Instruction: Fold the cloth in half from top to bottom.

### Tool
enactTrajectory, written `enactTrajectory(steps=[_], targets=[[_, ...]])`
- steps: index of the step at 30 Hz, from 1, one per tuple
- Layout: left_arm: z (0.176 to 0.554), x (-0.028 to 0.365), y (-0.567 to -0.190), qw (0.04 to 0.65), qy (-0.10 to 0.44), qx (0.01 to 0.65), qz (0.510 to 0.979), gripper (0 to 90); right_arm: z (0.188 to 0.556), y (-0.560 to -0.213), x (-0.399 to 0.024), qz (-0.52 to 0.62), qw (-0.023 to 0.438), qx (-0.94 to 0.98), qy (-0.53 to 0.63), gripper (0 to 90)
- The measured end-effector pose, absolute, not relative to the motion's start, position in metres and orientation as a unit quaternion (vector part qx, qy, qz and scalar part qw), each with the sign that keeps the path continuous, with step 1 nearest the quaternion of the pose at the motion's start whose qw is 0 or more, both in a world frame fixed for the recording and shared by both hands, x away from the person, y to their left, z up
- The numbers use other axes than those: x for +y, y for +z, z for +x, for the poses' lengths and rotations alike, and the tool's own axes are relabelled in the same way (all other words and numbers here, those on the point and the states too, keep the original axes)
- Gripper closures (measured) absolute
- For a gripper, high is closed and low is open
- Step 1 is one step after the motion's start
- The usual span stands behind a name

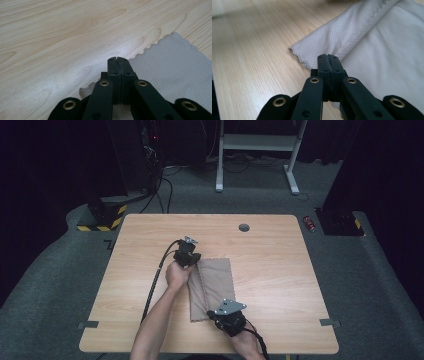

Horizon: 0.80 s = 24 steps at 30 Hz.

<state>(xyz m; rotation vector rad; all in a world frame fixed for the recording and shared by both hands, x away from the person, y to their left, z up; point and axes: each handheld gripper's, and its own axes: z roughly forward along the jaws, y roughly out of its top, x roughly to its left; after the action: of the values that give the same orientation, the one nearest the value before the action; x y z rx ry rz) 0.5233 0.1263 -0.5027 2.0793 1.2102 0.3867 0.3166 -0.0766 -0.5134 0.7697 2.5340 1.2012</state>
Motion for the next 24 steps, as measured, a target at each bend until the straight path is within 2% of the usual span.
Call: enactTrajectory(steps=[8, 24], targets=[[0.526, 0.099, -0.495, 0.348, 0.154, 0.437, 0.815, 89.4, 0.314, -0.516, -0.101, 0.285, 0.126, 0.859, 0.406, 89.7], [0.532, 0.064, -0.491, 0.353, 0.150, 0.420, 0.822, 89.4, 0.310, -0.517, -0.129, 0.312, 0.139, 0.847, 0.407, 89.7]])
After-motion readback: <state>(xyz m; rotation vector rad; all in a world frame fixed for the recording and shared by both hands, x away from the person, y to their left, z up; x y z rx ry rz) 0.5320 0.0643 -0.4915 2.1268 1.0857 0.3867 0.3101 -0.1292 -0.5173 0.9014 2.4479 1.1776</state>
